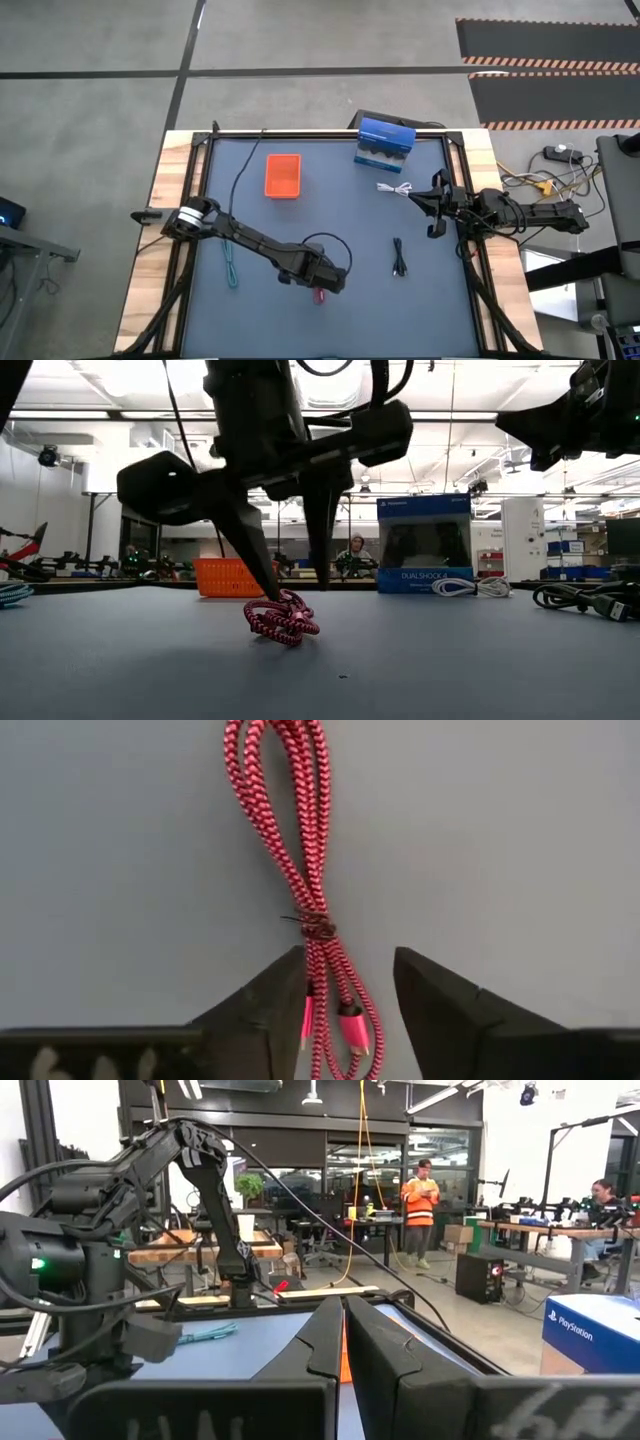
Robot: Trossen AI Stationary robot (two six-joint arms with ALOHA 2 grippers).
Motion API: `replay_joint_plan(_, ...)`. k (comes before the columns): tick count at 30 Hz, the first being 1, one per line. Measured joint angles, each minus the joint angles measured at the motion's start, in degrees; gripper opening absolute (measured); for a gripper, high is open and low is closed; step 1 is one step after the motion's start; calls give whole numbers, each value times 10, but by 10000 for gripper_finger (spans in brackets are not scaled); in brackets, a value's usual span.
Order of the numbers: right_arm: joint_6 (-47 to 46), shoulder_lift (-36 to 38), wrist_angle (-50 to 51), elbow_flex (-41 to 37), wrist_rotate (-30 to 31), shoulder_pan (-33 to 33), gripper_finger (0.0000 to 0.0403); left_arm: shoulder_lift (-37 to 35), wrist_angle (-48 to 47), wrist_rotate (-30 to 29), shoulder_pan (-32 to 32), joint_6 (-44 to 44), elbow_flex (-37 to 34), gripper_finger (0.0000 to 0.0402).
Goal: Pick and place USB-C Cables
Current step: Put the red charger cable into the orange bin
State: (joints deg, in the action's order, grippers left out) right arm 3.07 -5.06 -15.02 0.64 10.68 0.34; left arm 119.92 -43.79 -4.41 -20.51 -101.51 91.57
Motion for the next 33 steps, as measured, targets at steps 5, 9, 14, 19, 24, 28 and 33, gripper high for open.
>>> replay_joint_plan(5,3,0,1,0,0,0,9,0,-10,-7,0,0,-1,145)
replay_joint_plan(9,5,0,1,0,0,0,9,0,-12,-26,1,-1,-2,145)
replay_joint_plan(14,5,0,1,0,0,0,9,0,-12,-40,1,-1,-9,145)
replay_joint_plan(19,5,0,2,0,0,0,9,0,-8,-51,1,-15,-20,145)
replay_joint_plan(24,6,0,2,0,0,0,9,0,3,-51,0,-16,-32,145)
replay_joint_plan(28,6,0,2,0,0,0,9,0,4,-51,-2,-16,-36,138)
replay_joint_plan(33,6,0,3,0,0,0,9,0,5,-62,-3,-17,-38,98)
